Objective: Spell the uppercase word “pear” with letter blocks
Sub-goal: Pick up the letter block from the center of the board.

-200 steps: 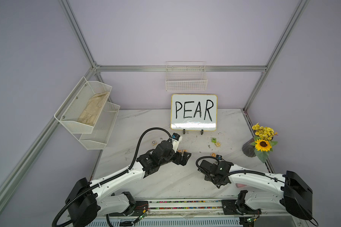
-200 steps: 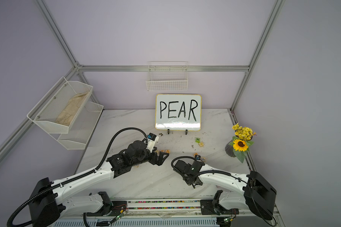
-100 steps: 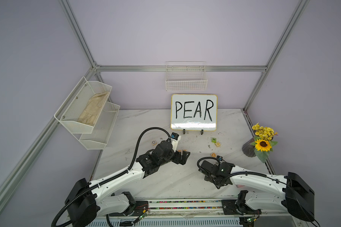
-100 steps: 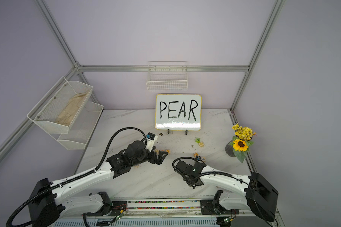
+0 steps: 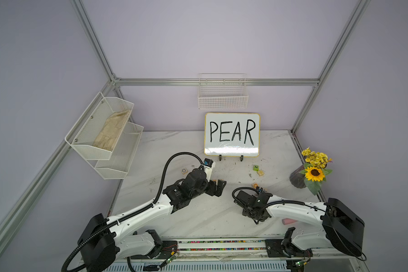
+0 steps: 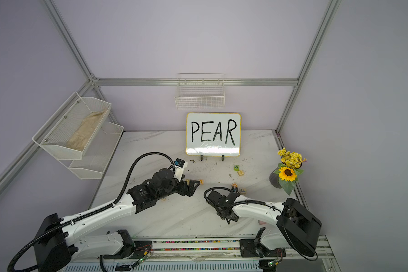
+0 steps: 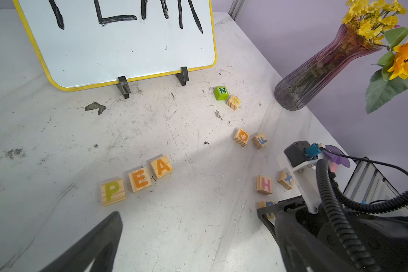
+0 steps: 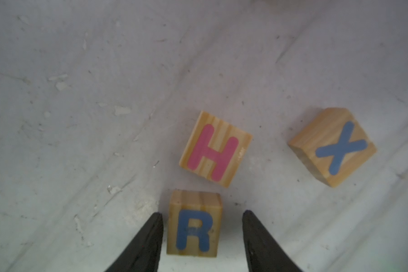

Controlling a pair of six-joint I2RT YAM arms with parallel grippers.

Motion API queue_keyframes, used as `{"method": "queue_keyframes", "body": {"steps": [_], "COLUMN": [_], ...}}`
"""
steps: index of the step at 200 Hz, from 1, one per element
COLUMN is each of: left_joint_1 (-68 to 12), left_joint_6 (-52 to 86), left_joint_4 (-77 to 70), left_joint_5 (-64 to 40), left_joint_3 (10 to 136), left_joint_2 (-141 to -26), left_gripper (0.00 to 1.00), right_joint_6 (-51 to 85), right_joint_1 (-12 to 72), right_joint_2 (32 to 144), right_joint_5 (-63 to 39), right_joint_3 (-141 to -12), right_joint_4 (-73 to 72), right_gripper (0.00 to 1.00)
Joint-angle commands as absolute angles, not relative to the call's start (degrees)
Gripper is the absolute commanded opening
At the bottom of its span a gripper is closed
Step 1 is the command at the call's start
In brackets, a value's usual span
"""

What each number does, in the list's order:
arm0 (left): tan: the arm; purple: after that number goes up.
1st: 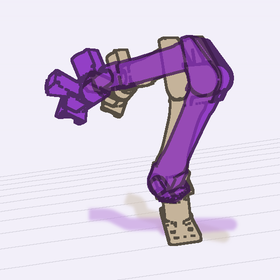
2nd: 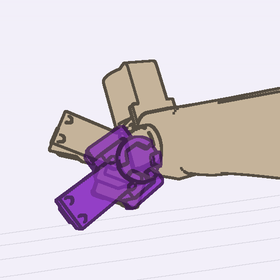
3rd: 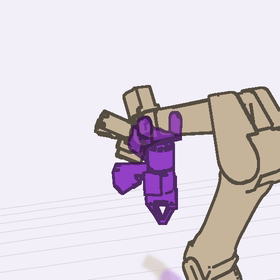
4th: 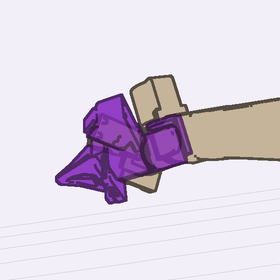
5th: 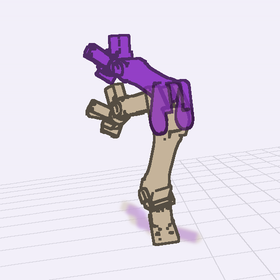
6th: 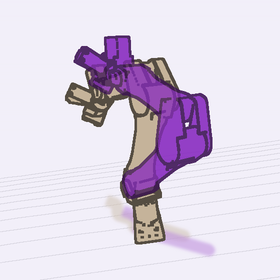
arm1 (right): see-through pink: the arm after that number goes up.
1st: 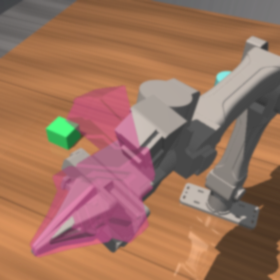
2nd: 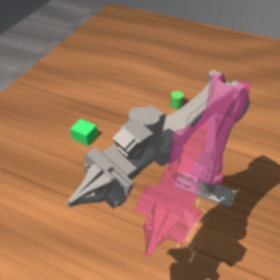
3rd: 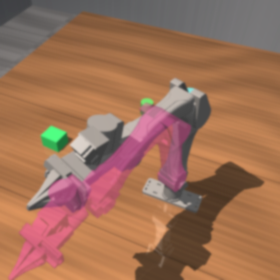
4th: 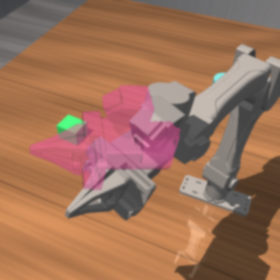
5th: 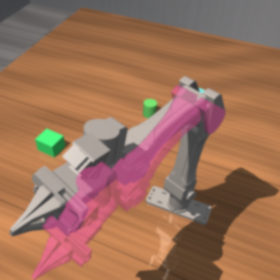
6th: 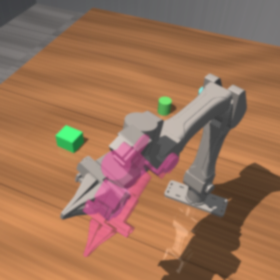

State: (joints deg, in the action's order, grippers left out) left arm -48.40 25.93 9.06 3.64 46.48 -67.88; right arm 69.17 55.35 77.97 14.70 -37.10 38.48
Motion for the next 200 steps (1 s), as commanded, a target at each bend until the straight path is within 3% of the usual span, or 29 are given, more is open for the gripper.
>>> {"method": "queue_keyframes", "body": {"steps": [1, 109, 161, 200], "left_joint_1": [-48.34, -48.42, -48.35, -48.32], "left_joint_6": [25.84, 26.17, 26.37, 26.59], "left_joint_4": [8.72, 8.98, 9.10, 8.99], "left_joint_5": [4.92, 4.83, 5.88, 6.28], "left_joint_3": [44.77, 46.08, 45.75, 45.99], "left_joint_2": [-67.26, -69.53, -69.26, -69.95], "left_gripper": [1.00, 1.00, 1.00, 1.00], "right_joint_6": [70.47, 73.53, 72.18, 71.98], "right_joint_1": [54.85, 54.01, 53.63, 53.67], "right_joint_2": [78.40, 73.65, 74.34, 73.63], "right_joint_5": [14.24, 14.24, 13.72, 13.10], "right_joint_3": [-36.70, -32.08, -32.80, -33.70], "right_joint_4": [37.92, 36.74, 36.74, 37.26], "right_gripper": [0.57, 0.46, 0.31, 0.27]}}
